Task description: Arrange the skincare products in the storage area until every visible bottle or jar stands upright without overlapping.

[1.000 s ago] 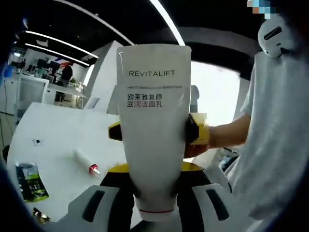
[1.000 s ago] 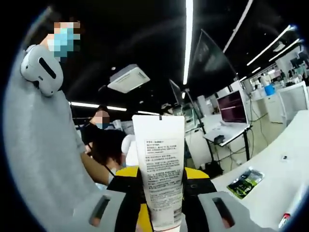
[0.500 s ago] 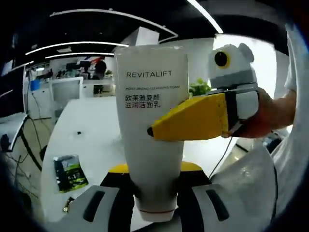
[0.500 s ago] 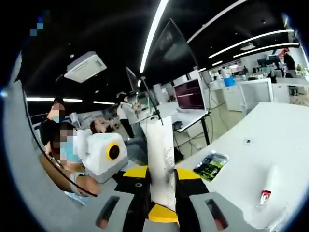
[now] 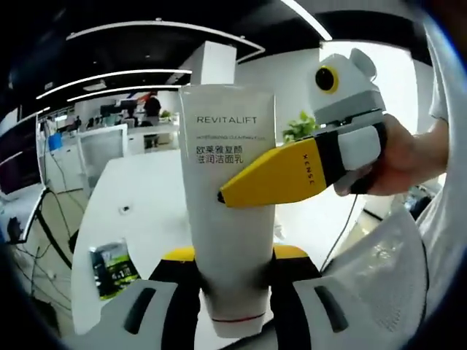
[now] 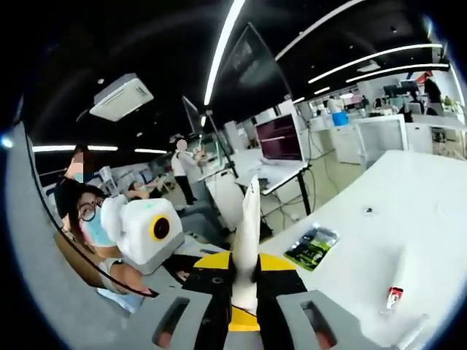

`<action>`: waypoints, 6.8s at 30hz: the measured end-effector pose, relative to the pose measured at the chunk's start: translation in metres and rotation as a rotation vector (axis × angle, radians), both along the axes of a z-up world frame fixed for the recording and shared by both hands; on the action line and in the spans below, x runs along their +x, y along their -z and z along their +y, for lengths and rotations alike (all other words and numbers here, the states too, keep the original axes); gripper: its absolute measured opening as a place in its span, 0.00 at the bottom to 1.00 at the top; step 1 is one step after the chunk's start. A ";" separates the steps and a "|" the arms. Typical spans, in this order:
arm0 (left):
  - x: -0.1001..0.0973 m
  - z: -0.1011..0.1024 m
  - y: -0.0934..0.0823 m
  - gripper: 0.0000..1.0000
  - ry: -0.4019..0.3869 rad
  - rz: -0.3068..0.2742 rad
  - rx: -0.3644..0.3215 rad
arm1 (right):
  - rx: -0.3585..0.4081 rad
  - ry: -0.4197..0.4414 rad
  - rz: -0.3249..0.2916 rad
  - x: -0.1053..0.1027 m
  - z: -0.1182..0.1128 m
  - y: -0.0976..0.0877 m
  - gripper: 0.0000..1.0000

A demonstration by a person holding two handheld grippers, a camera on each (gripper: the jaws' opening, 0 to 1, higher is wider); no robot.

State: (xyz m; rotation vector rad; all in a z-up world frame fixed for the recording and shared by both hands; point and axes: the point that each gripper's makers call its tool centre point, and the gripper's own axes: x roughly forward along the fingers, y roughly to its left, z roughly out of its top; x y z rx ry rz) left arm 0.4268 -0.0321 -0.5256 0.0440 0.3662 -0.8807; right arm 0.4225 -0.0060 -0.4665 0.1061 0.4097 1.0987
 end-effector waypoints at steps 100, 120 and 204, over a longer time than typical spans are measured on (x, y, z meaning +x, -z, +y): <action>0.025 0.030 0.007 0.17 -0.225 -0.060 0.137 | -0.041 0.225 0.024 0.026 0.028 0.014 0.30; 0.030 0.037 -0.015 0.24 -0.193 -0.275 0.214 | 0.001 0.199 -0.048 0.044 0.005 -0.016 0.27; 0.049 0.063 0.025 0.75 -0.321 -0.157 0.213 | -0.366 0.989 0.048 0.310 -0.269 0.124 0.29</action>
